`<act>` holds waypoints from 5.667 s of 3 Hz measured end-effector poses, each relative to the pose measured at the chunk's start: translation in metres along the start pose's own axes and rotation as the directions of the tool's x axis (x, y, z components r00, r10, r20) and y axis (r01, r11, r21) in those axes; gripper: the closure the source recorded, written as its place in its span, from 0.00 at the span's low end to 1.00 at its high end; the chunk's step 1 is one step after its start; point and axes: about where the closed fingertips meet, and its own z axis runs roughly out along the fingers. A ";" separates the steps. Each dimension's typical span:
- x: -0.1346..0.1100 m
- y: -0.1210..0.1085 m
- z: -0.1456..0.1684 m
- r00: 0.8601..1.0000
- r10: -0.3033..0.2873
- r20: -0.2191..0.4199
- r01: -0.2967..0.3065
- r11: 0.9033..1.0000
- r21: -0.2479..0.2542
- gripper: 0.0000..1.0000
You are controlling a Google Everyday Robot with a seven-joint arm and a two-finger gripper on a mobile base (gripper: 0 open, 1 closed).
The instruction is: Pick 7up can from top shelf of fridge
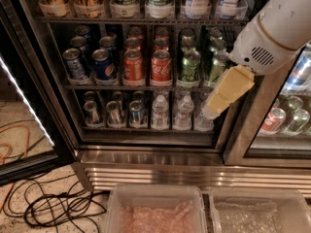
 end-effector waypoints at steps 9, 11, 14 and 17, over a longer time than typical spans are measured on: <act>-0.147 -0.057 0.023 0.750 0.543 0.377 -0.627 0.766 0.142 0.00; -0.156 -0.059 0.023 0.698 0.566 0.439 -0.672 0.729 0.128 0.00; -0.221 -0.099 -0.004 0.545 0.484 0.684 -0.733 0.672 0.108 0.22; -0.229 -0.126 -0.003 0.527 0.423 0.737 -0.757 0.628 0.180 0.18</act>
Offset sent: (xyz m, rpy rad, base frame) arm 0.0560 0.0597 0.0112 0.2462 -0.1209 -0.3114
